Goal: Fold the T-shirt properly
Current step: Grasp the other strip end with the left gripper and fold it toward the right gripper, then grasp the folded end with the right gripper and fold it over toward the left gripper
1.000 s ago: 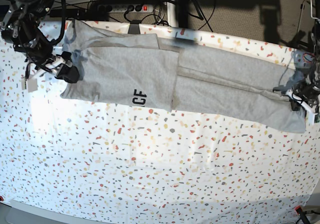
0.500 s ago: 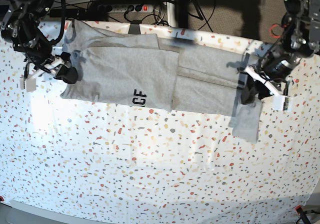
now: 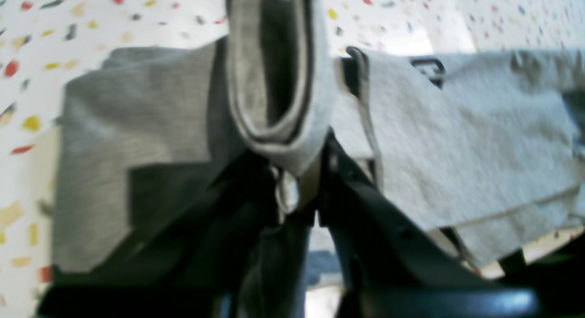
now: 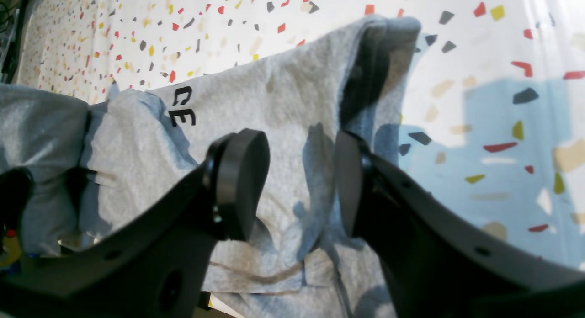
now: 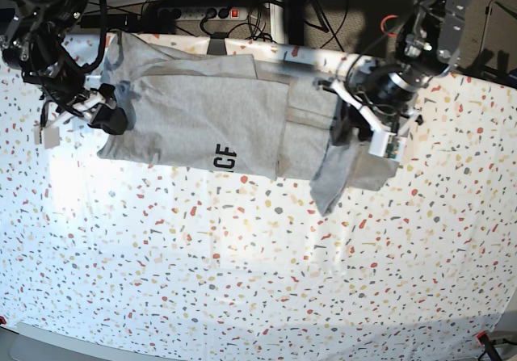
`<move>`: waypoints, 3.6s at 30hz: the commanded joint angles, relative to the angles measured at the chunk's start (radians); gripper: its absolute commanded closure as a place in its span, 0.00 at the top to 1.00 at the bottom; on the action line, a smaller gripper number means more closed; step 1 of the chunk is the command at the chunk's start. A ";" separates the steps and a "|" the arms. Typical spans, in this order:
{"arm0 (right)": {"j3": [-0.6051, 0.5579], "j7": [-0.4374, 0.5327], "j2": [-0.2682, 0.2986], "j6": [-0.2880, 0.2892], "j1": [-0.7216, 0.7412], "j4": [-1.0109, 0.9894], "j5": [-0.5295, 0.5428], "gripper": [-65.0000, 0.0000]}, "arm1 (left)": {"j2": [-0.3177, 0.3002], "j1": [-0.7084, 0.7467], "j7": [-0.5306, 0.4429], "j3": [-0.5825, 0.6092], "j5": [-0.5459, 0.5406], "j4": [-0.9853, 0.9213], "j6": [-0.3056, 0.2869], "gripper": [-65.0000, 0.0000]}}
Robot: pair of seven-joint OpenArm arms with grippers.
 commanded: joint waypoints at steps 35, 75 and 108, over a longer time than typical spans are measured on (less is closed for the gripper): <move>0.024 -0.041 0.091 0.005 0.050 -0.110 -0.100 0.44 | -0.069 -0.113 -0.006 0.085 0.323 0.018 0.113 0.45; -0.091 0.038 0.066 0.005 0.110 -0.253 -0.146 0.00 | -0.080 -0.099 0.016 0.084 0.424 0.017 0.114 0.45; -0.401 0.058 -0.268 0.005 0.175 -0.113 0.073 0.00 | -0.067 -0.097 -0.172 0.085 0.251 -0.303 -0.102 0.45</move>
